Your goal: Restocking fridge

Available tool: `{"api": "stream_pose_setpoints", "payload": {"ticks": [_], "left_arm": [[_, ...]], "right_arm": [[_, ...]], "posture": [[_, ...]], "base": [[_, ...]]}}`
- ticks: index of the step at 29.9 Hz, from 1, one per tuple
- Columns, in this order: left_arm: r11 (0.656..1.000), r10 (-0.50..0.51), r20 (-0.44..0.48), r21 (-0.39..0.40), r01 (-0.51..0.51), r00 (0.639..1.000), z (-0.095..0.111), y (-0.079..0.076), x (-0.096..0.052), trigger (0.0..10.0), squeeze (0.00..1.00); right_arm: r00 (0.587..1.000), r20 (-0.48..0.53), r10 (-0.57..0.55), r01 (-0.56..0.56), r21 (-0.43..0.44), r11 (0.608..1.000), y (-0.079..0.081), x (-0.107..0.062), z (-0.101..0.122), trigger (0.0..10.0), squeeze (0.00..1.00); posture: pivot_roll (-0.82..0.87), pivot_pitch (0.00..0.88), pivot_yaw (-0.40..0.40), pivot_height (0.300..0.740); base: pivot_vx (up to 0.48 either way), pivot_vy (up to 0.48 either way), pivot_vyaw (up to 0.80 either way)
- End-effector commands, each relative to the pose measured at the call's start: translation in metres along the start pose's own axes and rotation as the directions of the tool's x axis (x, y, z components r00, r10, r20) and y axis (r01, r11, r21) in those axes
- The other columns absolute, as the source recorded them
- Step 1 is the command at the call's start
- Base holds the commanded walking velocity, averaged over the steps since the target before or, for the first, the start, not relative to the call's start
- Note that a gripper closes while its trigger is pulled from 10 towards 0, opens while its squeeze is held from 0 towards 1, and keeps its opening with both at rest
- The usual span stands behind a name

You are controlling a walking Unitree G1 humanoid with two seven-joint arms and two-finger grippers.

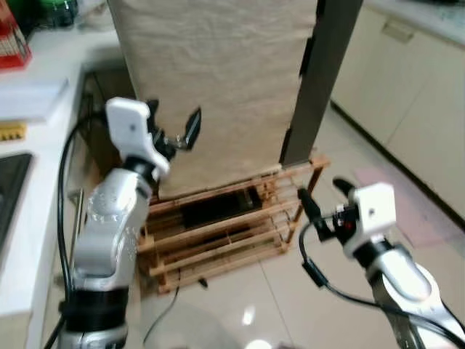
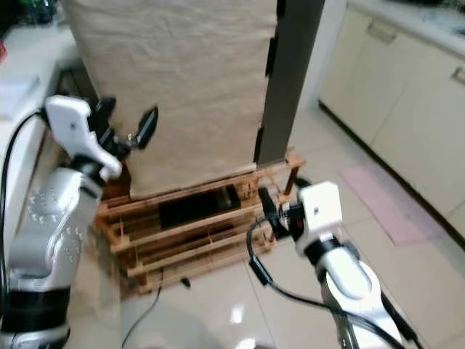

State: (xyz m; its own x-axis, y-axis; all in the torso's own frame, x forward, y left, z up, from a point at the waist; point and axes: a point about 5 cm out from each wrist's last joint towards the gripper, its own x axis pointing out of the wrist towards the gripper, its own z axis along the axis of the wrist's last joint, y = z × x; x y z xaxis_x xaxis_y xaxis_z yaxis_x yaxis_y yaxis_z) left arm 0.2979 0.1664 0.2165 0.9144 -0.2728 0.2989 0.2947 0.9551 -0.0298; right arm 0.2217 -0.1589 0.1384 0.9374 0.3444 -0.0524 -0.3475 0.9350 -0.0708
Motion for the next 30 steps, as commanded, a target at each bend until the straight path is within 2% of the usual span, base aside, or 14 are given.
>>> {"api": "stream_pose_setpoints", "payload": {"ticks": [1, 2, 4, 7, 8, 12, 13, 20, 25, 26, 27, 28, 29, 30], "left_arm": [[1.000, -0.016, 0.012, -0.005, 0.016, 1.000, 0.006, 0.008, -0.004, 10.0, 0.00], [1.000, -0.014, 0.004, 0.010, 0.014, 1.000, 0.005, 0.011, -0.003, 10.0, 0.00], [1.000, -0.016, -0.002, 0.017, 0.017, 1.000, 0.006, 0.016, 0.001, 10.0, 1.00], [0.999, -0.034, -0.014, 0.035, 0.035, 0.999, 0.009, 0.023, 0.010, 10.0, 1.00], [0.997, -0.055, -0.036, 0.044, 0.057, 0.998, 0.009, 0.027, 0.017, 10.0, 1.00], [0.997, -0.060, -0.039, 0.052, 0.062, 0.997, 0.010, 0.032, 0.026, 10.0, 1.00], [0.996, -0.063, -0.040, 0.063, 0.066, 0.997, 0.011, 0.037, 0.036, 10.0, 1.00], [0.997, -0.029, -0.030, 0.066, 0.030, 0.999, 0.015, 0.050, 0.062, 10.0, 1.00], [0.997, -0.017, -0.032, 0.075, 0.019, 0.999, 0.017, 0.052, 0.071, 10.0, 1.00], [0.996, -0.018, -0.034, 0.081, 0.020, 0.999, 0.017, 0.051, 0.072, 10.0, 0.80], [0.996, -0.022, -0.035, 0.080, 0.024, 0.999, 0.017, 0.050, 0.072, 10.0, 0.38], [0.996, -0.022, -0.035, 0.080, 0.024, 0.999, 0.017, 0.050, 0.072, 10.0, 0.38], [0.997, -0.048, -0.049, 0.051, 0.050, 0.998, 0.014, 0.043, 0.072, 10.0, 0.00], [0.997, -0.055, -0.052, 0.043, 0.058, 0.997, 0.013, 0.041, 0.073, 10.0, 0.00]], "right_arm": [[0.997, 0.053, 0.064, -0.065, 0.011, 0.998, 0.006, -0.003, 0.010, 10.0, 0.00], [0.994, 0.056, 0.089, -0.090, 0.013, 0.996, 0.007, -0.003, 0.012, 10.0, 0.00], [0.988, 0.061, 0.144, -0.145, 0.009, 0.989, 0.011, -0.004, 0.014, 10.0, 0.00], [0.971, 0.071, 0.230, -0.233, 0.033, 0.972, 0.016, -0.006, 0.019, 10.0, 0.00], [0.959, 0.078, 0.274, -0.276, 0.019, 0.961, 0.017, -0.007, 0.022, 10.0, 0.00], [0.953, 0.084, 0.290, -0.291, -0.002, 0.957, 0.016, -0.006, 0.026, 10.0, 0.00], [0.953, 0.089, 0.290, -0.290, -0.016, 0.957, 0.014, -0.005, 0.028, 10.0, 0.00], [0.952, 0.094, 0.292, -0.289, -0.039, 0.956, 0.006, -0.003, 0.034, 10.0, 0.00], [0.953, 0.095, 0.289, -0.286, -0.046, 0.957, 0.004, -0.003, 0.035, 10.0, 0.00], [0.953, 0.097, 0.286, -0.283, -0.047, 0.958, 0.004, -0.003, 0.035, 10.0, 0.00], [0.954, 0.099, 0.283, -0.280, -0.048, 0.959, 0.003, -0.003, 0.036, 10.0, 0.00], [0.954, 0.099, 0.283, -0.280, -0.048, 0.959, 0.003, -0.003, 0.036, 10.0, 0.00], [0.958, 0.102, 0.267, -0.264, -0.045, 0.964, 0.003, -0.004, 0.036, 10.0, 0.00], [0.960, 0.102, 0.261, -0.258, -0.042, 0.965, 0.003, -0.004, 0.036, 10.0, 0.00]], "posture": [[-0.01, 0.021, -0.015, 0.740], [-0.01, 0.022, -0.014, 0.740], [-0.02, 0.025, -0.012, 0.740], [-0.02, 0.027, -0.014, 0.740], [-0.02, 0.027, -0.014, 0.740], [-0.02, 0.028, -0.014, 0.740], [-0.03, 0.028, -0.016, 0.740], [-0.03, 0.027, -0.018, 0.740], [-0.03, 0.028, -0.016, 0.740], [-0.04, 0.029, -0.013, 0.740], [-0.04, 0.029, -0.013, 0.740], [-0.04, 0.029, -0.013, 0.740], [-0.04, 0.032, -0.008, 0.740], [-0.04, 0.034, -0.006, 0.740]], "base": [[0.000, 0.000, 0.00], [0.000, 0.000, 0.00], [0.000, 0.000, 0.00], [0.000, 0.000, 0.00], [0.000, 0.000, 0.00], [0.000, 0.000, 0.00], [0.000, 0.000, 0.00], [0.000, 0.000, 0.00], [0.000, 0.000, 0.00], [0.000, 0.000, 0.00], [0.000, 0.000, 0.00], [0.000, 0.000, 0.00], [0.000, 0.000, 0.00], [0.000, 0.000, 0.00]]}}
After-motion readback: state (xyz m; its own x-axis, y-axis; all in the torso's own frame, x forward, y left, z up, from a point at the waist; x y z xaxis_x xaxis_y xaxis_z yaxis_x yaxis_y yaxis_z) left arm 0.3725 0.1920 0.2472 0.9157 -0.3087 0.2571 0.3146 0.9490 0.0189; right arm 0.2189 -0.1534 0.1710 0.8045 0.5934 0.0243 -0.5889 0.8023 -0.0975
